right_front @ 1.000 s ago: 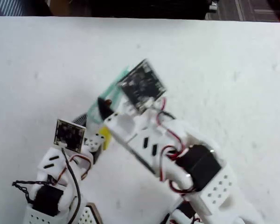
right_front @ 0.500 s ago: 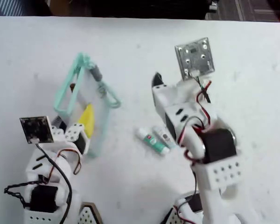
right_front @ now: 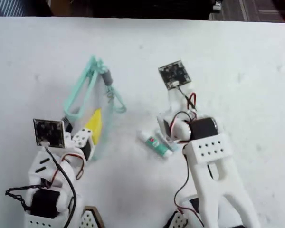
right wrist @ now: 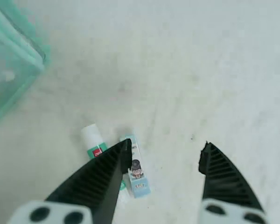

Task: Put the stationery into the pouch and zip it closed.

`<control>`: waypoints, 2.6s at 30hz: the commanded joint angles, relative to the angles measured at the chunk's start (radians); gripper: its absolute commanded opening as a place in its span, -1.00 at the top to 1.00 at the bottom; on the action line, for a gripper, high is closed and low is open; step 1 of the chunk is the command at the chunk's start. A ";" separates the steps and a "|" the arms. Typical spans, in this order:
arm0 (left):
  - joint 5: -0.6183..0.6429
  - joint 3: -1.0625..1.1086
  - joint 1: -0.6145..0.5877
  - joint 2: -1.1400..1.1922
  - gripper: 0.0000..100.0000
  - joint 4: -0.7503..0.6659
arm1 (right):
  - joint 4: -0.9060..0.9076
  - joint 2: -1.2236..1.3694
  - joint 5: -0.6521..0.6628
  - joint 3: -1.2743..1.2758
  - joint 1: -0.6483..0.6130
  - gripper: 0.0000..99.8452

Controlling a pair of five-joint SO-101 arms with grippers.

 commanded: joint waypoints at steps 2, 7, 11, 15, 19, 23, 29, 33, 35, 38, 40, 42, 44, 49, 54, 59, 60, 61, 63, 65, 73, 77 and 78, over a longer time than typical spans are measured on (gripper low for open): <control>-0.009 -0.040 0.018 -0.007 0.59 0.003 | -0.005 0.061 0.068 -0.003 0.008 0.55; -0.009 -0.038 0.018 -0.007 0.59 0.000 | -0.059 0.183 0.072 -0.006 0.012 0.55; -0.009 -0.038 0.018 -0.007 0.59 0.000 | -0.097 0.277 0.074 -0.006 0.005 0.55; -0.009 -0.037 0.018 -0.007 0.59 0.002 | -0.119 0.315 0.074 -0.006 0.005 0.55; -0.009 -0.037 0.018 -0.007 0.59 0.002 | -0.120 0.317 0.074 -0.002 0.005 0.56; -0.009 -0.037 0.018 -0.007 0.59 0.002 | -0.124 0.321 0.074 -0.002 0.005 0.76; -0.009 -0.037 0.018 -0.007 0.59 0.002 | -0.125 0.323 0.066 -0.002 0.005 0.86; -0.009 -0.037 0.018 -0.007 0.59 0.002 | -0.125 0.323 0.066 -0.002 0.005 0.72; -0.009 -0.037 0.019 -0.007 0.59 0.000 | -0.136 0.323 0.066 0.000 0.005 0.67; -0.009 -0.037 0.019 -0.007 0.59 0.000 | -0.139 0.325 0.071 0.000 0.005 0.65; -0.009 -0.037 0.019 -0.007 0.59 0.000 | -0.139 0.325 0.071 0.003 0.005 0.65; -0.009 -0.037 0.019 -0.007 0.59 0.000 | -0.151 0.325 0.072 0.012 0.005 0.65; -0.009 -0.037 0.019 -0.007 0.59 0.000 | -0.174 0.325 0.072 0.026 0.005 0.65; -0.009 -0.037 0.019 -0.007 0.59 0.000 | -0.185 0.325 0.072 0.034 0.005 0.65; -0.009 -0.035 0.019 -0.007 0.59 0.000 | -0.185 0.325 0.072 0.034 0.005 0.65; -0.009 -0.035 0.019 -0.007 0.59 0.002 | -0.188 0.325 0.072 0.037 0.005 0.65; -0.009 -0.035 0.021 -0.007 0.59 0.002 | -0.188 0.325 0.072 0.037 0.005 0.65; -0.009 -0.035 0.024 -0.007 0.59 0.002 | -0.188 0.325 0.074 0.037 0.005 0.65; -0.009 -0.035 0.038 -0.007 0.59 0.002 | -0.188 0.325 0.074 0.037 0.005 0.65; -0.009 -0.034 0.045 -0.007 0.59 0.003 | -0.188 0.325 0.074 0.037 0.005 0.65; -0.009 -0.034 0.045 -0.007 0.59 0.003 | -0.188 0.325 0.074 0.037 0.005 0.65; -0.009 -0.034 0.045 -0.007 0.59 0.003 | -0.188 0.325 0.074 0.037 0.005 0.65; -0.009 -0.034 0.045 -0.007 0.59 0.003 | -0.188 0.325 0.074 0.037 0.005 0.65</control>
